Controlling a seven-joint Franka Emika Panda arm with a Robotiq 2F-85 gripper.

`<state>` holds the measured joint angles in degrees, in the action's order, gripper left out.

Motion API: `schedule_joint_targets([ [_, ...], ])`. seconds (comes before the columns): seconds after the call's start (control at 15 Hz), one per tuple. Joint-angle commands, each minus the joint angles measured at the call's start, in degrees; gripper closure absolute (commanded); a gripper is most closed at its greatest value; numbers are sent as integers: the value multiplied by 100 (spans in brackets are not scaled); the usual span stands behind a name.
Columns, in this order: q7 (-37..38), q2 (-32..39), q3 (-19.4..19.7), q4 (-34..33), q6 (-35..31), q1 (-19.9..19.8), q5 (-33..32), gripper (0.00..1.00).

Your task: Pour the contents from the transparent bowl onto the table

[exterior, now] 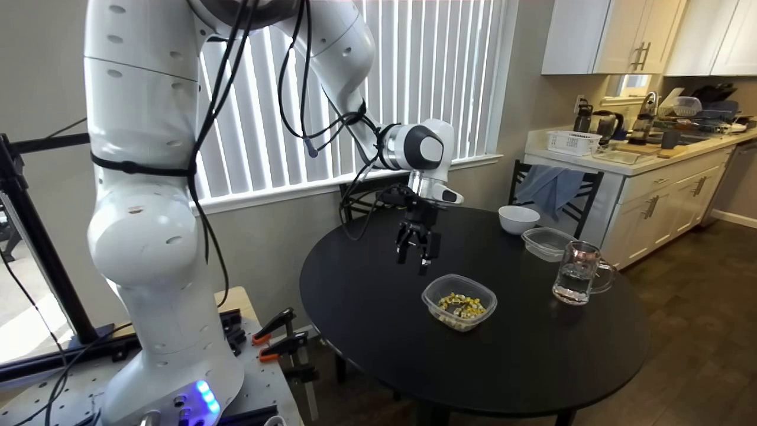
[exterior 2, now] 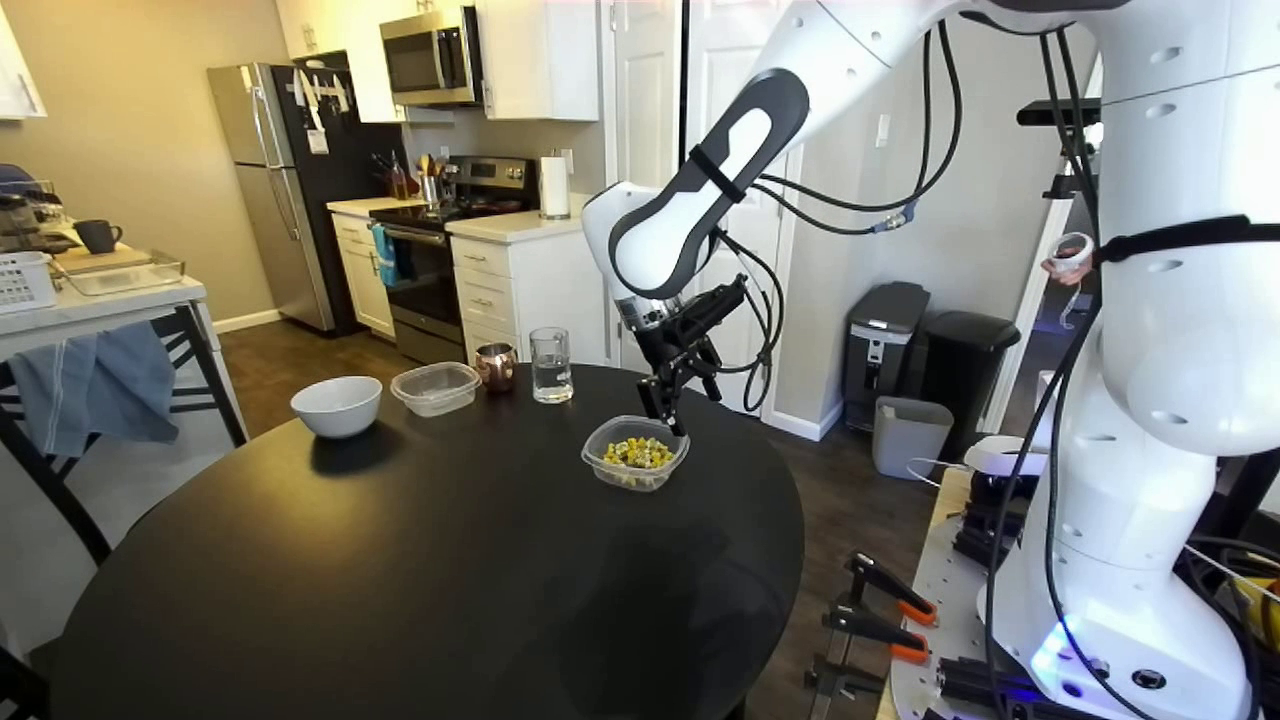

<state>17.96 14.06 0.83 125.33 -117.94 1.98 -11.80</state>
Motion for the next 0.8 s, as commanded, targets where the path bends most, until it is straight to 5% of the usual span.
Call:
schedule_joint_targets([
  [0.0, -40, 460, 31, -135, -930, 2, 56, 0],
  [0.33, -340, 1368, -65, -497, -2931, -21, 543, 0],
  [0.73, -963, 2192, -5, -1158, -3034, 67, 441, 0],
])
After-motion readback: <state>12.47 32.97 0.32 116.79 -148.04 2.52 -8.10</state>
